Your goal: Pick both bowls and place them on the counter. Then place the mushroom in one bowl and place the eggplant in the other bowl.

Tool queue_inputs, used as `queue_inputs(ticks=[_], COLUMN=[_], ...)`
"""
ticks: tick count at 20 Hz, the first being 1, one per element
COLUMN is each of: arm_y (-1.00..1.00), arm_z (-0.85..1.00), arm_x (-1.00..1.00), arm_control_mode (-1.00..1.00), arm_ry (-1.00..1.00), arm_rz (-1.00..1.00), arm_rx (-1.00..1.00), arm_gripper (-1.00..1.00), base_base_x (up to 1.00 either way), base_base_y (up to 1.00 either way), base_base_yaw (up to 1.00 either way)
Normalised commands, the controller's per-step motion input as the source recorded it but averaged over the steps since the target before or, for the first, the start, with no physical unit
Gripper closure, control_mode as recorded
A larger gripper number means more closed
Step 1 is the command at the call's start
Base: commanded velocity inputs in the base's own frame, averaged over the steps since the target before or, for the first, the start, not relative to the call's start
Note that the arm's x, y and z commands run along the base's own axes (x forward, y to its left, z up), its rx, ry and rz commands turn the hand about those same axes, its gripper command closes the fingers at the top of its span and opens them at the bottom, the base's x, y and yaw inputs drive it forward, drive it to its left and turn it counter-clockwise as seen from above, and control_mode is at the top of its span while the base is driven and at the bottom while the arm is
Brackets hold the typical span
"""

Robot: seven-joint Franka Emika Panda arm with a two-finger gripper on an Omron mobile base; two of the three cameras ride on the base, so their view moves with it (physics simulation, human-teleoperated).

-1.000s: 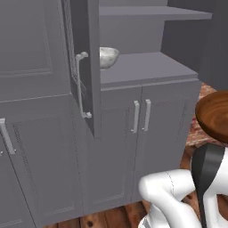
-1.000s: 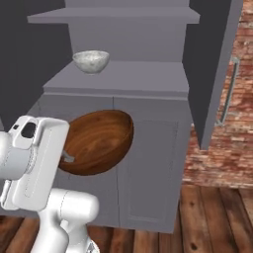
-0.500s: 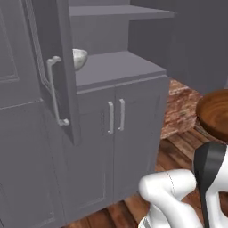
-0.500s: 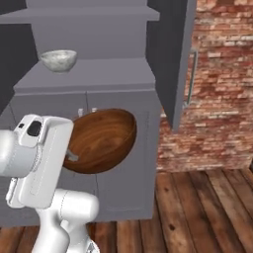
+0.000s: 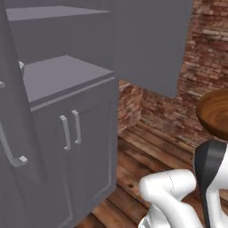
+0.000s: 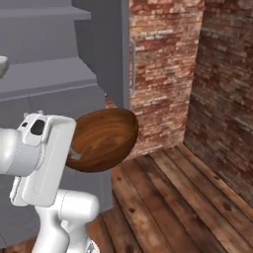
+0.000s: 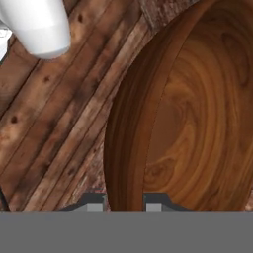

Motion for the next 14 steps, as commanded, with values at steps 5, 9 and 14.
queue_inputs(ticks=[5, 9, 14], arm_y=[0.0, 0.0, 0.0], arm_z=[0.0, 0.0, 0.0], arm_x=[0.0, 0.0, 0.0], arm_control_mode=[1.0, 1.0, 1.0], arm_ry=[0.0, 0.0, 0.0], arm_rz=[0.0, 0.0, 0.0], arm_rx=[0.0, 0.0, 0.0], arm_gripper=[1.0, 1.0, 1.0], base_base_x=[-0.19, -0.08, -0.01], base_base_y=[0.0, 0.0, 0.06], base_base_yaw=[-0.71, -0.73, -0.69])
